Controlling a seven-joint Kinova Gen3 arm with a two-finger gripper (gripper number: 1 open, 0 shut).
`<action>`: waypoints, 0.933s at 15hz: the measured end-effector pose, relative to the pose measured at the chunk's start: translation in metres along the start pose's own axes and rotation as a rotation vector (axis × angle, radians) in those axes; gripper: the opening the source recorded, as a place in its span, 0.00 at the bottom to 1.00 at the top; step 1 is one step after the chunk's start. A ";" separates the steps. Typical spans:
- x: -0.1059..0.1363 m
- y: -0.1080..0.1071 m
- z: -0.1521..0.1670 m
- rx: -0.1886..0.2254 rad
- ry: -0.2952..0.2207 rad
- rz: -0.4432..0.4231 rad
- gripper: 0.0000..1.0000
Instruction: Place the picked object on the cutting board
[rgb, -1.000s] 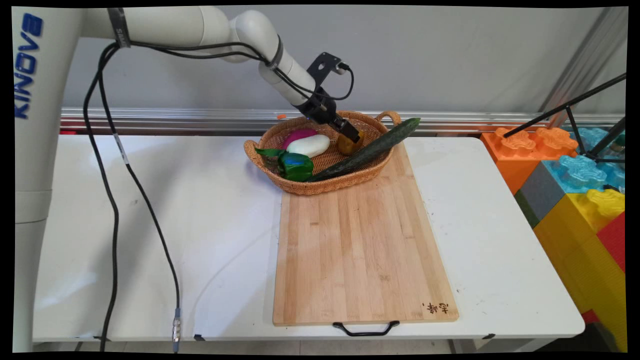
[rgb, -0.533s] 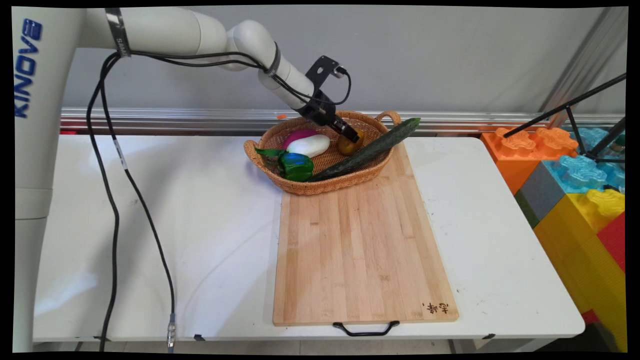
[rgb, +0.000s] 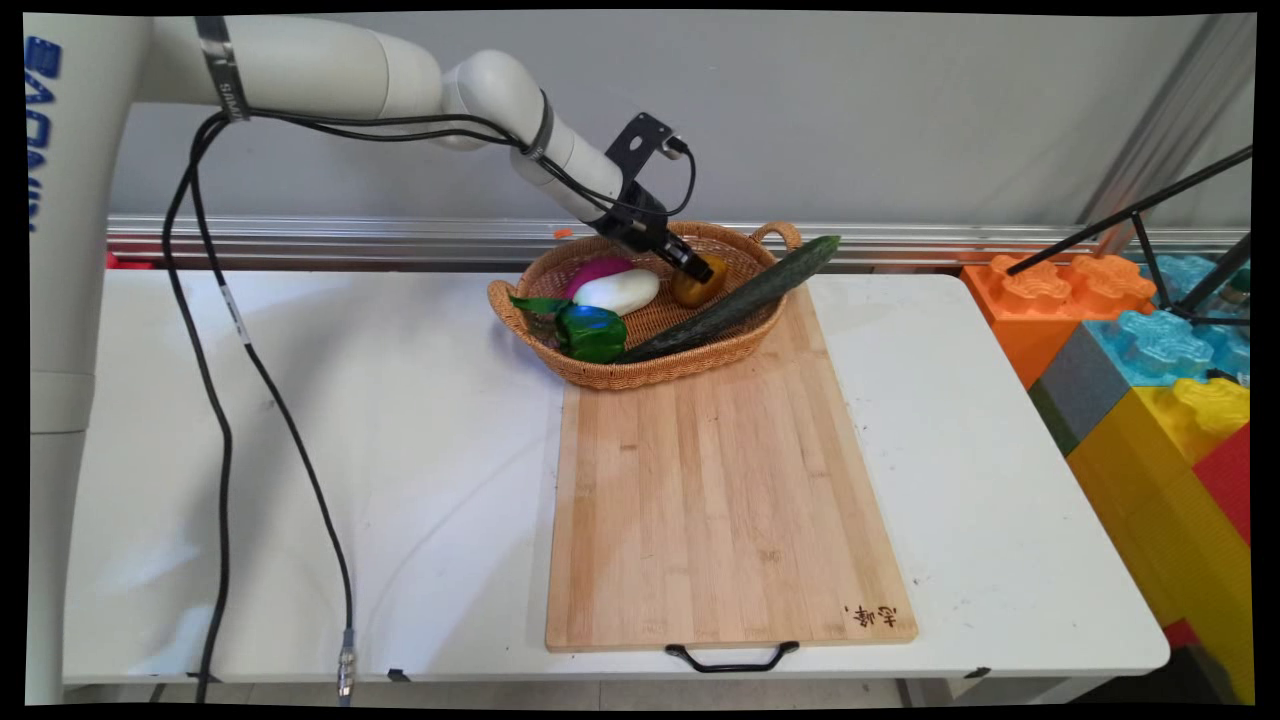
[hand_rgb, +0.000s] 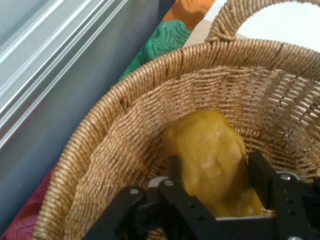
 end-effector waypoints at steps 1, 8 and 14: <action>0.002 0.001 -0.004 -0.001 0.015 0.009 0.00; 0.036 0.028 -0.062 -0.029 0.120 0.064 0.00; 0.050 0.085 -0.097 -0.139 0.124 0.101 0.00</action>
